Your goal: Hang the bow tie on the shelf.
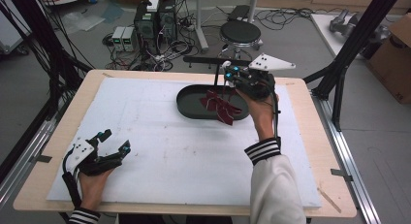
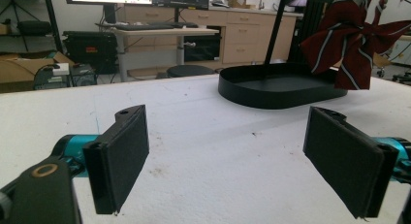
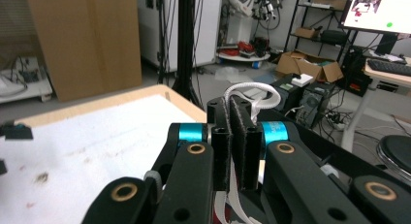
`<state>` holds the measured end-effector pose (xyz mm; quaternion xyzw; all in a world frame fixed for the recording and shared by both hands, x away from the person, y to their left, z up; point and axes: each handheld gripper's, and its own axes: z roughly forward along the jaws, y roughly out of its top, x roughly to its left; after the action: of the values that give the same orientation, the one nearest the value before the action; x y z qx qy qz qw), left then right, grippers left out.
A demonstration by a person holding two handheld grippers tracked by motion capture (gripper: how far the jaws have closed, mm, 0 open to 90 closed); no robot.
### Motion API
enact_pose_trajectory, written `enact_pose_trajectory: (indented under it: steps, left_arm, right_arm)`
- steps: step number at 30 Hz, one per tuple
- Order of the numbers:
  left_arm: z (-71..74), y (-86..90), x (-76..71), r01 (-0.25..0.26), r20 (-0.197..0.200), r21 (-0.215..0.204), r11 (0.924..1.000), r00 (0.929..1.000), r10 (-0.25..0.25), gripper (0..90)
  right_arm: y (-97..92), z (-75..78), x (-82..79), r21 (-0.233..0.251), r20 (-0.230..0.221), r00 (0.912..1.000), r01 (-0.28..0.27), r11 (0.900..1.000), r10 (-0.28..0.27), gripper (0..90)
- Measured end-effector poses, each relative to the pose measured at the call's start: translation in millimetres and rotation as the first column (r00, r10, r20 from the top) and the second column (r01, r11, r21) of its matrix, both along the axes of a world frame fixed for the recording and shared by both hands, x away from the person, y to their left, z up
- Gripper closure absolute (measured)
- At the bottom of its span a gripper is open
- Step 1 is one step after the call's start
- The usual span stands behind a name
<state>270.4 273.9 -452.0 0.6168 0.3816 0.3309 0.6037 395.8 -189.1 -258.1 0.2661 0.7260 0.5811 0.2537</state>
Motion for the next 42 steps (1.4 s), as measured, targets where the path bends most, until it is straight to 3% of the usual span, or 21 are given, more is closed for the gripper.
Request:
enact_pose_trajectory:
  steps: [4, 13, 15, 24, 27, 32, 42]
  left_arm:
    - [0.1, 0.0, 0.3, 0.000, -0.003, 0.001, 1.0000, 1.0000, 0.000, 17.0]
    - [0.1, 0.0, 0.5, -0.001, -0.004, 0.002, 1.0000, 1.0000, 0.001, 17.0]
    - [0.2, -0.1, 0.4, -0.002, -0.006, 0.003, 1.0000, 1.0000, 0.002, 17.0]
    - [0.3, 0.4, 1.4, -0.002, -0.015, -0.004, 1.0000, 0.9999, 0.002, 17.1]
    - [0.2, 0.5, 1.4, -0.003, -0.014, -0.002, 1.0000, 0.9999, 0.003, 17.0]
    - [0.2, 0.6, 1.1, -0.004, -0.012, -0.002, 1.0000, 0.9999, 0.004, 17.0]
    - [0.1, 0.4, 1.4, -0.009, -0.013, -0.007, 0.9999, 0.9999, 0.009, 17.0]
  right_arm:
    - [-2.0, -1.2, 13.9, 0.017, -0.009, 0.9999, 0.005, 0.9998, -0.005, 87.2]
    - [2.0, -0.2, 36.0, -0.002, -0.032, 0.9995, -0.002, 1.0000, 0.002, 87.1]
    - [2.7, 0.1, 40.3, -0.001, -0.017, 0.9998, 0.003, 1.0000, -0.003, 87.1]
    - [1.0, -6.2, 65.9, 0.002, -0.040, 0.9988, 0.029, 0.9996, -0.029, 87.1]
    - [2.0, -5.9, 71.3, 0.007, -0.027, 0.9989, 0.040, 0.9992, -0.039, 87.1]
    - [-1.0, -17.9, 85.8, 0.001, -0.047, 0.9961, 0.075, 0.9972, -0.074, 87.1]
    - [-5.7, -28.1, 96.6, -0.016, -0.068, 0.9920, 0.105, 0.9943, -0.106, 87.1]
